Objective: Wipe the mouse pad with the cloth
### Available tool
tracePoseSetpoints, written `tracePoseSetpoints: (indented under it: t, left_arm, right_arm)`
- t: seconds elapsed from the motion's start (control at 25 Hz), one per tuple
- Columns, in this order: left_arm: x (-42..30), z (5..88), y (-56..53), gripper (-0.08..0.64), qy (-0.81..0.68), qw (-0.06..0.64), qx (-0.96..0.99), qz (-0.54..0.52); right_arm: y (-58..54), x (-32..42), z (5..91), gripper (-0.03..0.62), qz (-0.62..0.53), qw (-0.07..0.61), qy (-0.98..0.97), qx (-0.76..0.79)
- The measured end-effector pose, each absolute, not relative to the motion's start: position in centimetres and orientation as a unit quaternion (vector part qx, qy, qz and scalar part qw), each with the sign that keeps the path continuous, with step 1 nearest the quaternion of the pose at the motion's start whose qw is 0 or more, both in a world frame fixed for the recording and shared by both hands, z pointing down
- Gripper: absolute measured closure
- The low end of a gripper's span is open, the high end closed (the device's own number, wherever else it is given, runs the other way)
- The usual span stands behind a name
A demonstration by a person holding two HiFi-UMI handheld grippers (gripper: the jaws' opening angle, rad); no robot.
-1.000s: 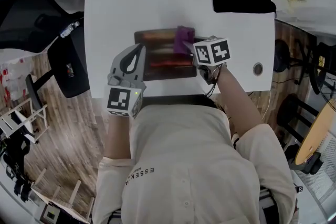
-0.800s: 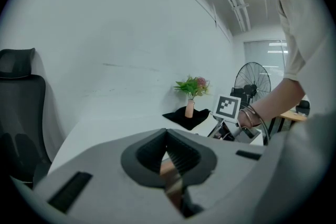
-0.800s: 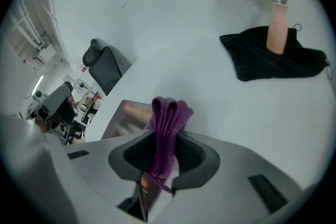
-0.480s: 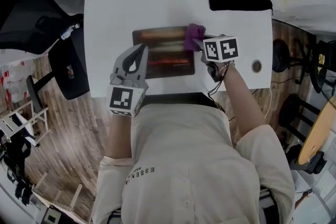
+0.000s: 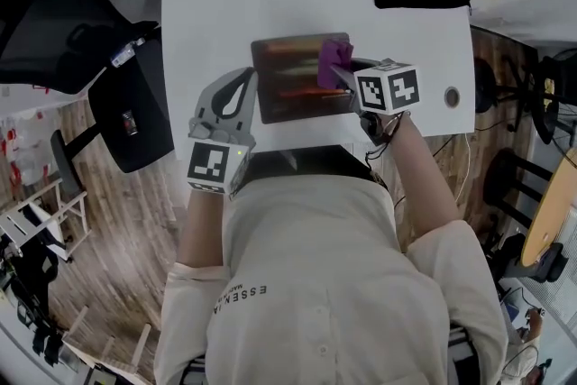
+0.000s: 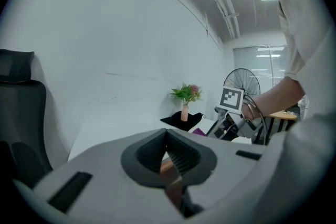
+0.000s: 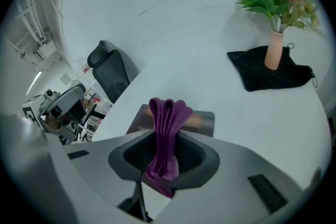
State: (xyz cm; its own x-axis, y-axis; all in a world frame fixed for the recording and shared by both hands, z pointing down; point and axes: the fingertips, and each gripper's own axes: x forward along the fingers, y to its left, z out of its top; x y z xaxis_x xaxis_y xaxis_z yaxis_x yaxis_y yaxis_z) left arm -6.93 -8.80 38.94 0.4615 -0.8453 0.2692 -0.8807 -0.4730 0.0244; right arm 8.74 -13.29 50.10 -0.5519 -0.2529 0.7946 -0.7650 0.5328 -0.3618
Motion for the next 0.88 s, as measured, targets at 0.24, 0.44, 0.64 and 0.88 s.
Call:
tracePoseSetpoints:
  t: [0.24, 0.44, 0.64, 0.88]
  left_arm:
    - [-11.3, 39.9, -5.7, 0.560, -0.507, 0.082, 0.849, 0.121]
    - [-14.6, 40.8, -4.1, 0.560, -0.515, 0.094, 0.843, 0.123]
    - [-16.8, 41.6, -3.4, 0.560, -0.515, 0.101, 0.842, 0.126]
    - [-18.0, 42.5, -3.5, 0.560, -0.518, 0.108, 0.839, 0.125]
  right_arm:
    - [-7.7, 1.8, 51.2, 0.480, 0.387, 0.363, -0.810, 0.251]
    - [-5.0, -3.1, 52.2, 0.480, 0.387, 0.379, -0.814, 0.210]
    - [-4.4, -5.3, 53.5, 0.480, 0.390, 0.397, -0.804, 0.210]
    - [-5.1, -5.3, 55.1, 0.480, 0.383, 0.424, -0.791, 0.218]
